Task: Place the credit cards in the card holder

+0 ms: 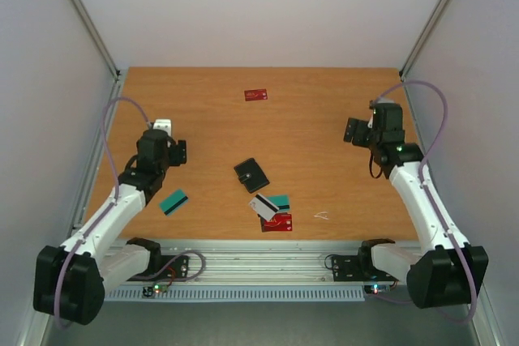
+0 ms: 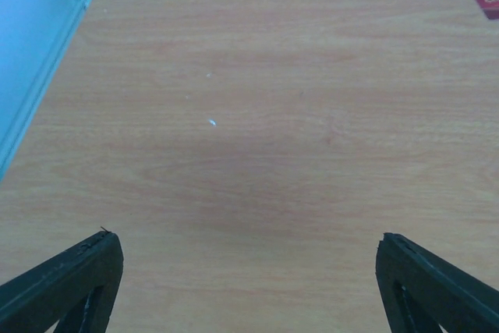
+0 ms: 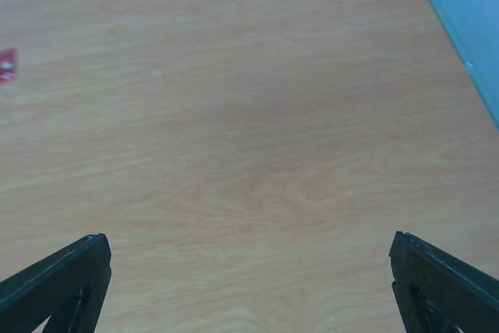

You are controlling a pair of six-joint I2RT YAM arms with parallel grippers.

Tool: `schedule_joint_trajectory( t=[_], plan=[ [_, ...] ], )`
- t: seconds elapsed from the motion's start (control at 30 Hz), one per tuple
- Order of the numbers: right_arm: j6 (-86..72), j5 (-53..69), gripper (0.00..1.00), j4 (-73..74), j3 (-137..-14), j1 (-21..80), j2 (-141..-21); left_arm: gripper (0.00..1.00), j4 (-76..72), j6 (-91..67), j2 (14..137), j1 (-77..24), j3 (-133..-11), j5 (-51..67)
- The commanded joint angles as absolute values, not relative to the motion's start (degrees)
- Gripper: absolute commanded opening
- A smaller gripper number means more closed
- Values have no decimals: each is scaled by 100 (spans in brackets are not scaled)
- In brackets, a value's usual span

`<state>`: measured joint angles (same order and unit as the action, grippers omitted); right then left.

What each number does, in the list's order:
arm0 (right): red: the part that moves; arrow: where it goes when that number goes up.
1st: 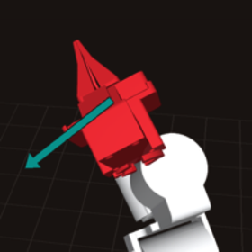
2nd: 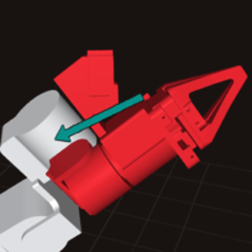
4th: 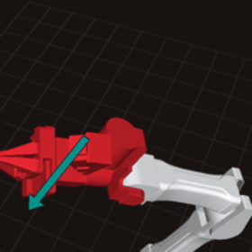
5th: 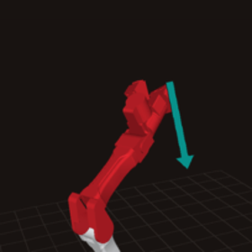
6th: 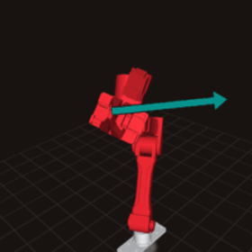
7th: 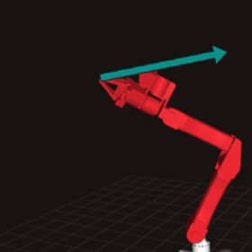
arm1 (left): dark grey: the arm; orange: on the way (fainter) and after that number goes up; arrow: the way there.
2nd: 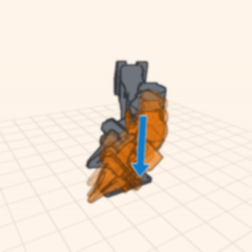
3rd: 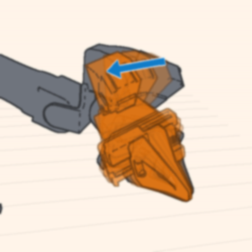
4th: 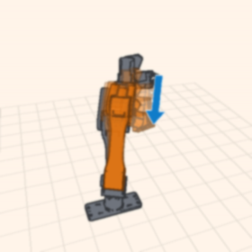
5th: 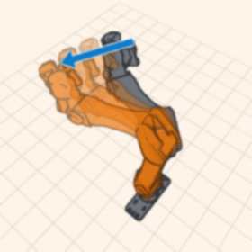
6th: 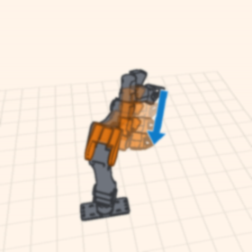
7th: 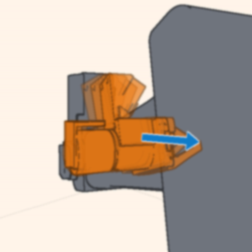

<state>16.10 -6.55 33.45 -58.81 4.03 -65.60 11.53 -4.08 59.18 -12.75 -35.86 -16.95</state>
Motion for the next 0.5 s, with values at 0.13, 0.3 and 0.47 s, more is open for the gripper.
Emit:
schedule_joint_trajectory(
  t=[0.13,0.3,0.47],
  plan=[
    [2179,-1763,98,469,-3826,405,-6373,93,-1430,-53,5824,-1047,-2240,-2041],
    [2480,-846,99,-1063,-2911,184,-6831,95,-2663,-18,6179,-947,-1619,-1937],
    [2537,-97,99,-2565,-2652,-152,-7831,94,-2918,-50,6779,-597,-1944,-1390]
  ],
)
